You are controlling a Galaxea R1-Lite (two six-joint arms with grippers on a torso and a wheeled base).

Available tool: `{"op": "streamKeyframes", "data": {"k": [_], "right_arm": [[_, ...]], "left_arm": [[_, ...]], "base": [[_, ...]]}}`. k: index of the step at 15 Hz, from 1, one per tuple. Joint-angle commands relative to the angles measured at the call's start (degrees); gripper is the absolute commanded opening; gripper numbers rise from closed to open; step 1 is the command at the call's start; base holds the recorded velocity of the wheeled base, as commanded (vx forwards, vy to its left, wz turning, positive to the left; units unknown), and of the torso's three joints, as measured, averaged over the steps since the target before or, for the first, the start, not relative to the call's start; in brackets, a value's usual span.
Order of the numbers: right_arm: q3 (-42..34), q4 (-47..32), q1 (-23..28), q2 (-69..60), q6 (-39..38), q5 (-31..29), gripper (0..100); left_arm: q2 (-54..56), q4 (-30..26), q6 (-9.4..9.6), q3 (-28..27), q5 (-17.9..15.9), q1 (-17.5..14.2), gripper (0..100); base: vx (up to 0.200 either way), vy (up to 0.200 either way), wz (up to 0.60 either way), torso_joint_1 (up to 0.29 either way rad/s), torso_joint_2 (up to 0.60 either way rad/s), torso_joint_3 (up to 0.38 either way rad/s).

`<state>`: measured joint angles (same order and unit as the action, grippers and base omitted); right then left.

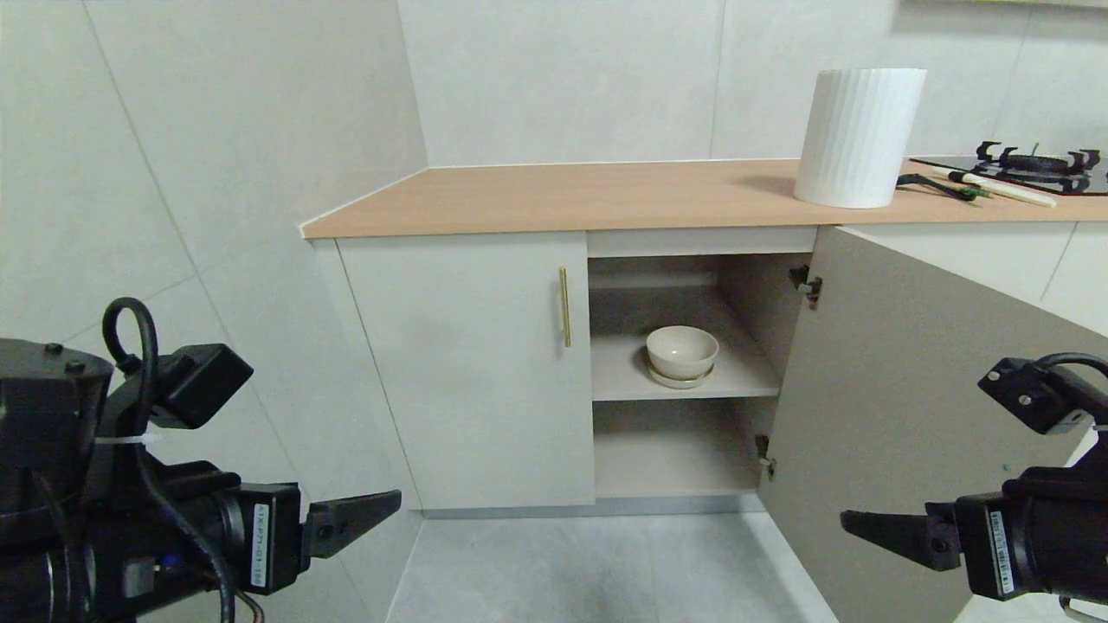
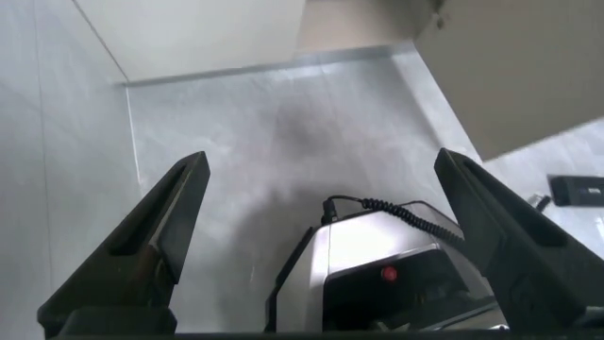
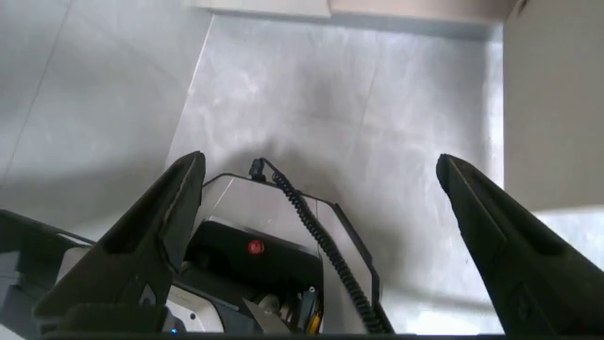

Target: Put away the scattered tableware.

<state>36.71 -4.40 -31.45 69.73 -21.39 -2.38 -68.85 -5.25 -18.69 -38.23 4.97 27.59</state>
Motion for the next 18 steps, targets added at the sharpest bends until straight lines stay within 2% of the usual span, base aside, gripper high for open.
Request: {"op": "streamKeyframes", "data": {"k": [1, 9, 12, 13, 18], "right_arm": [[-0.1, 0.0, 0.0, 0.2, 0.0, 0.0, 100], [-0.1, 0.0, 0.0, -1.4, 0.0, 0.0, 100], [0.5, -4.8, 0.2, -3.0, 2.2, 0.0, 100], [0.7, -6.1, 0.2, -3.1, 3.0, 0.0, 100], [2.0, -9.9, 0.3, -3.1, 3.7, -0.4, 100]], "left_arm": [[-0.1, 0.0, -0.03, 0.0, 0.0, 0.0, 100], [0.6, 0.0, 0.67, 0.0, 0.1, 0.0, 100], [0.7, -0.1, 2.25, 0.7, 0.2, 0.0, 100], [0.9, -0.1, 2.78, 0.8, 0.3, 0.0, 100], [1.6, 0.0, 2.78, 0.8, 0.3, 0.0, 100]], "base": [[0.000, 0.000, 0.00, 0.000, 0.00, 0.000], [0.000, 0.000, 0.00, 0.000, 0.00, 0.000], [0.000, 0.000, 0.00, 0.000, 0.00, 0.000], [0.000, -0.200, 0.00, 0.007, 0.01, -0.002], [0.000, -0.200, 0.00, 0.004, 0.00, 0.004]]}}
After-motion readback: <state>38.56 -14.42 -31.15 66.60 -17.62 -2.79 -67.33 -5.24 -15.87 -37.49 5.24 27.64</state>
